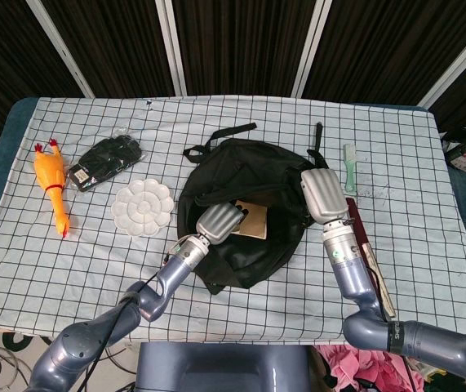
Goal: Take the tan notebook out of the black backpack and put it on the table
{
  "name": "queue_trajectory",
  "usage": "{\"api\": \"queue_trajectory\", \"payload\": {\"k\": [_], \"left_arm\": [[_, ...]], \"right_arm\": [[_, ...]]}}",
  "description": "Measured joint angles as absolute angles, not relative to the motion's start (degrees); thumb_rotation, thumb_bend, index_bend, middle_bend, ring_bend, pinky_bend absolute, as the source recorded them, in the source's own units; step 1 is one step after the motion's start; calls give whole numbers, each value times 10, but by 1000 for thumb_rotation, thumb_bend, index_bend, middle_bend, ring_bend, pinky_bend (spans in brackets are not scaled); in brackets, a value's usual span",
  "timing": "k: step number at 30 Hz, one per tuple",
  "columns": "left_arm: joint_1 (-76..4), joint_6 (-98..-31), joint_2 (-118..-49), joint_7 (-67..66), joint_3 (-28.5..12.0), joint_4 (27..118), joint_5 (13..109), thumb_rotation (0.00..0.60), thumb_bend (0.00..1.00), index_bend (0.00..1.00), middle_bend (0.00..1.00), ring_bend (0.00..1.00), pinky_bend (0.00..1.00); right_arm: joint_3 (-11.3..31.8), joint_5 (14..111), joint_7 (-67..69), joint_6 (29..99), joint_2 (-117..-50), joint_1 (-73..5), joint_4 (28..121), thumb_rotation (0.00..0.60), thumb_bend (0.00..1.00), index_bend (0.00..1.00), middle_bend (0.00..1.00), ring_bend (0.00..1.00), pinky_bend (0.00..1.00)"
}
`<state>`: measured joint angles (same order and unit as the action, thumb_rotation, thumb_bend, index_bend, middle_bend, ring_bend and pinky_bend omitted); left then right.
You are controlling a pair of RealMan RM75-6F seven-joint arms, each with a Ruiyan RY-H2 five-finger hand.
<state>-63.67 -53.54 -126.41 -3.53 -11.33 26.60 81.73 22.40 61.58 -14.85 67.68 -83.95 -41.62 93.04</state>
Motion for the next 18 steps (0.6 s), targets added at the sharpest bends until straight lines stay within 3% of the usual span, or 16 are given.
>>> {"api": "queue_trajectory", "payload": {"k": [4, 8, 18], "left_arm": [[-637, -535, -1263, -37, -112, 266, 818, 600, 359, 568, 588, 408, 466], [-637, -534, -1264, -36, -114, 265, 817, 600, 462, 570, 588, 408, 466], [-639, -536, -1262, -29, -116, 265, 816, 600, 463, 566, 612, 427, 488]], "right_arm": [[223, 617, -148, 678, -841, -417, 931, 600, 470, 727, 589, 380, 125], [222, 618, -148, 680, -841, -418, 931, 600, 471, 727, 589, 381, 125], [218, 620, -148, 682, -841, -419, 934, 600, 471, 727, 590, 380, 125]]}}
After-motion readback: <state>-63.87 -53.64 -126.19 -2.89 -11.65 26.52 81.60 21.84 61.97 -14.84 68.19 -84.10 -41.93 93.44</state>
